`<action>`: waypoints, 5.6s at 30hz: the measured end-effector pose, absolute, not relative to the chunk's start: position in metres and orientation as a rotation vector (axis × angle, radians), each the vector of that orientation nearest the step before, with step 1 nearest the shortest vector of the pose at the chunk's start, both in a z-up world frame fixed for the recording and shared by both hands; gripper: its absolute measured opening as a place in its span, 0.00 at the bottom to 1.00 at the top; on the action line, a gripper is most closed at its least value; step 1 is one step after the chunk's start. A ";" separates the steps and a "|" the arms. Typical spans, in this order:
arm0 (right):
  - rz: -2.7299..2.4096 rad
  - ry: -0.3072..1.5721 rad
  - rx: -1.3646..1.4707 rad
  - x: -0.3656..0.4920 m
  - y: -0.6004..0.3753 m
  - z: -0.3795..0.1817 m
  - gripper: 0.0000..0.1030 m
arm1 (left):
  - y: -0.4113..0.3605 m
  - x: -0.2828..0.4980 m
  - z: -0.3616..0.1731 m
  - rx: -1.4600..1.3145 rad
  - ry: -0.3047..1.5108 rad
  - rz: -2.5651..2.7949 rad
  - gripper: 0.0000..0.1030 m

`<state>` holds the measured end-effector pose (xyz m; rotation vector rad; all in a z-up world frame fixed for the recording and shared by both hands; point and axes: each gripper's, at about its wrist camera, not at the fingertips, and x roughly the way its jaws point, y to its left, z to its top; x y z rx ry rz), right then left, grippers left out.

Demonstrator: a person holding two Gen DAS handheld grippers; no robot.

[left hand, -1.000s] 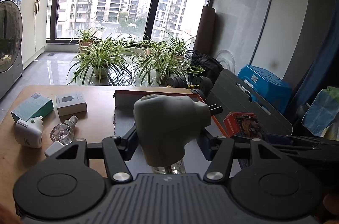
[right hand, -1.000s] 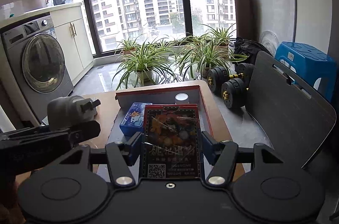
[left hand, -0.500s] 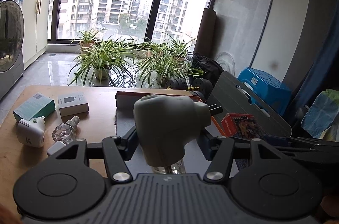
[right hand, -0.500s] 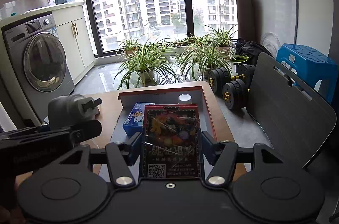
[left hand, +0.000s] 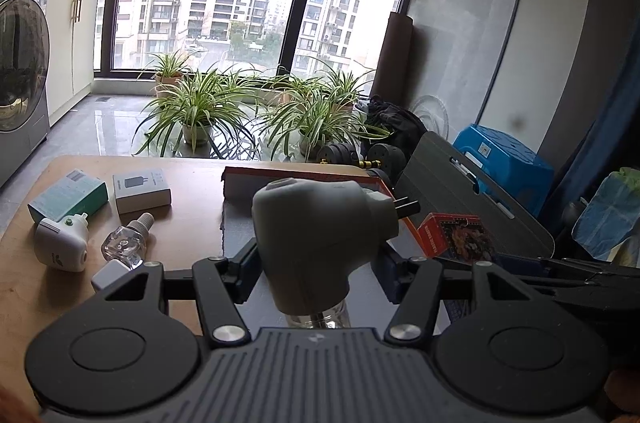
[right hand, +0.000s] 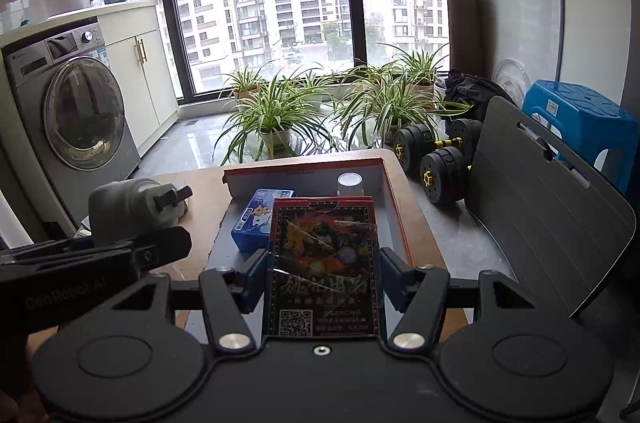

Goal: Organize rigid objects

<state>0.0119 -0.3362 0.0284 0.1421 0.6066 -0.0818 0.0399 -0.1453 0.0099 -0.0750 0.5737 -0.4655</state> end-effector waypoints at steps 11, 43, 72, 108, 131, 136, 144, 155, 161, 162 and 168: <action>-0.084 0.611 0.142 0.016 -0.339 0.023 0.69 | -0.145 0.041 0.007 -0.078 0.581 -0.467 0.57; -0.083 0.622 0.141 0.018 -0.337 0.019 0.69 | -0.142 0.044 0.003 -0.083 0.590 -0.468 0.57; -0.083 0.626 0.140 0.019 -0.337 0.016 0.69 | -0.144 0.043 -0.002 -0.089 0.597 -0.468 0.58; -0.087 0.646 0.145 0.015 -0.339 -0.002 0.69 | -0.148 0.042 -0.004 -0.085 0.607 -0.470 0.58; -0.091 0.670 0.154 0.017 -0.339 -0.001 0.69 | -0.148 0.044 -0.010 -0.083 0.628 -0.471 0.58; -0.091 0.680 0.157 0.023 -0.340 0.000 0.69 | -0.148 0.044 -0.011 -0.084 0.634 -0.471 0.58; -0.092 0.690 0.158 0.024 -0.339 -0.004 0.69 | -0.149 0.045 -0.014 -0.086 0.640 -0.470 0.58; -0.094 0.725 0.155 0.035 -0.343 -0.010 0.69 | -0.153 0.053 -0.019 -0.077 0.656 -0.478 0.58; -0.092 0.752 0.146 0.049 -0.347 -0.016 0.69 | -0.155 0.060 -0.023 -0.072 0.674 -0.481 0.58; -0.092 0.757 0.144 0.051 -0.348 -0.018 0.69 | -0.156 0.061 -0.024 -0.070 0.677 -0.480 0.58; -0.093 0.793 0.142 0.069 -0.352 -0.028 0.69 | -0.162 0.072 -0.028 -0.056 0.706 -0.481 0.58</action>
